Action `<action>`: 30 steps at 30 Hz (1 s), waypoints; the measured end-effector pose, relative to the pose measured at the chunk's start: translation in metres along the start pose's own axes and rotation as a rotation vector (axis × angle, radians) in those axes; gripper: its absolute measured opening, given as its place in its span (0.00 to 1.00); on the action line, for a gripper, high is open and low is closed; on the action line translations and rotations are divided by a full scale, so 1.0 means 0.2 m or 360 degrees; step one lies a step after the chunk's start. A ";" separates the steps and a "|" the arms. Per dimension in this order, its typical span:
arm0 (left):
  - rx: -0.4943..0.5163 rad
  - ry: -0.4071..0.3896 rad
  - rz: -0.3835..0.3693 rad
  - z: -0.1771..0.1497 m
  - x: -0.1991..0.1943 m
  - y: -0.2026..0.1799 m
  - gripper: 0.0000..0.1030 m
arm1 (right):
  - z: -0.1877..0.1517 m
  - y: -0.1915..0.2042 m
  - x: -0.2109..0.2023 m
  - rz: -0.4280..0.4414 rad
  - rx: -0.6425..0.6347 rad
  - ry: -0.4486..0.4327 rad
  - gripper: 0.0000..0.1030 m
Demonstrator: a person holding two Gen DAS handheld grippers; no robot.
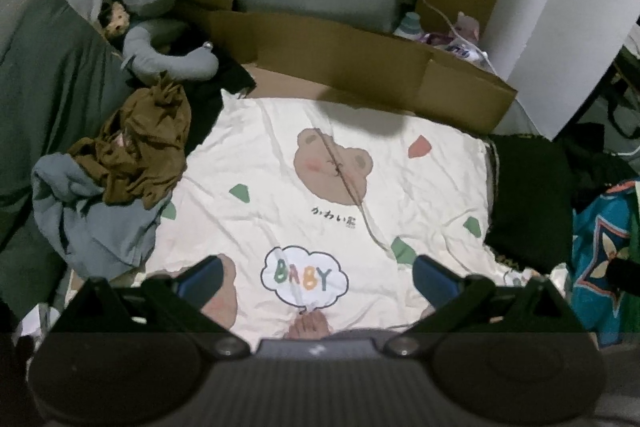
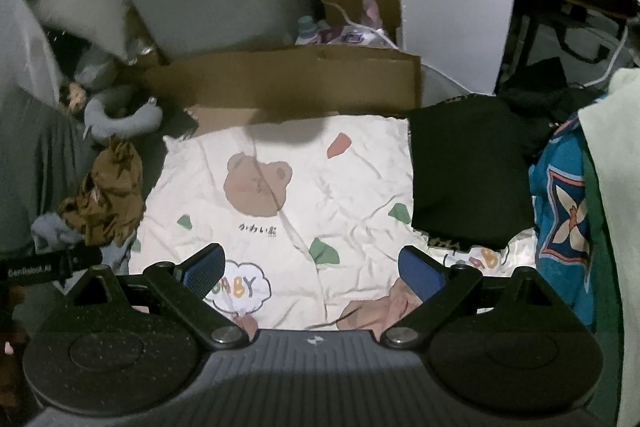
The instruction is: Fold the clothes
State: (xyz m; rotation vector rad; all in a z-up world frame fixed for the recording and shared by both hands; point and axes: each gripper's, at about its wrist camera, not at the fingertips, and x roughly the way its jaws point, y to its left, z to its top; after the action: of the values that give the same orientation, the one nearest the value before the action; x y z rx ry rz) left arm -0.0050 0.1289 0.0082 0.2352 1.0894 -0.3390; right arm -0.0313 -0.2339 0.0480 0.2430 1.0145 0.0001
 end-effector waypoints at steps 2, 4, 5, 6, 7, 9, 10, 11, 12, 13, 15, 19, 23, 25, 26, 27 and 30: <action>0.0004 0.0013 0.0021 -0.01 0.01 -0.01 0.99 | -0.01 0.01 0.00 0.0003 -0.0026 0.0016 0.94; 0.0015 0.0022 0.0044 -0.02 0.01 -0.03 0.99 | -0.01 0.02 0.01 0.0006 -0.0051 0.0031 0.94; 0.0025 0.0015 0.0052 -0.02 0.01 -0.03 0.99 | -0.01 0.03 0.01 0.0007 -0.0064 0.0039 0.94; 0.0034 0.0008 0.0061 -0.02 0.02 -0.04 0.99 | -0.02 0.03 0.01 0.0011 -0.0076 0.0043 0.94; 0.0041 0.0004 0.0066 -0.03 0.02 -0.04 0.99 | -0.02 0.03 0.00 0.0017 -0.0088 0.0044 0.94; 0.0049 0.0010 0.0065 -0.03 0.02 -0.05 0.99 | -0.03 0.03 -0.01 0.0024 -0.0106 0.0046 0.94; 0.0052 0.0012 0.0064 -0.03 0.02 -0.05 0.99 | -0.04 0.04 -0.01 0.0019 -0.0108 0.0050 0.94; 0.0056 0.0015 0.0063 -0.03 0.02 -0.05 0.99 | -0.05 0.04 -0.01 0.0014 -0.0110 0.0053 0.94; 0.0059 0.0018 0.0062 -0.03 0.02 -0.05 0.99 | -0.05 0.04 -0.02 0.0015 -0.0109 0.0058 0.94; 0.0064 0.0020 0.0061 -0.03 0.02 -0.06 0.99 | -0.06 0.04 -0.02 0.0022 -0.0103 0.0062 0.94; 0.0072 0.0022 0.0062 -0.04 0.01 -0.06 0.99 | -0.07 0.04 -0.02 0.0035 -0.0087 0.0070 0.94; 0.0070 -0.0006 0.0090 -0.05 0.01 -0.06 0.99 | -0.07 0.01 -0.01 0.0072 -0.0047 0.0060 0.94; 0.0077 0.0026 0.0083 -0.03 0.04 -0.06 0.99 | -0.07 0.01 0.00 0.0106 -0.0040 0.0056 0.94; 0.0071 0.0042 0.0068 -0.03 0.05 -0.05 0.99 | -0.08 0.02 0.00 0.0085 -0.0064 0.0053 0.94; 0.0068 0.0041 0.0067 -0.03 0.05 -0.05 0.99 | -0.08 0.03 0.00 0.0076 -0.0077 0.0052 0.94; 0.0072 0.0036 0.0071 -0.03 0.05 -0.06 0.99 | -0.07 0.03 0.00 0.0072 -0.0081 0.0053 0.94; 0.0086 0.0021 0.0085 -0.04 0.04 -0.07 0.99 | -0.07 0.02 0.00 0.0076 -0.0065 0.0063 0.94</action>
State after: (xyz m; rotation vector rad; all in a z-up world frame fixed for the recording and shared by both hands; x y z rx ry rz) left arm -0.0128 0.1178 -0.0029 0.3145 1.0857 -0.3196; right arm -0.0423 -0.2268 0.0410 0.2304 1.0466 0.0689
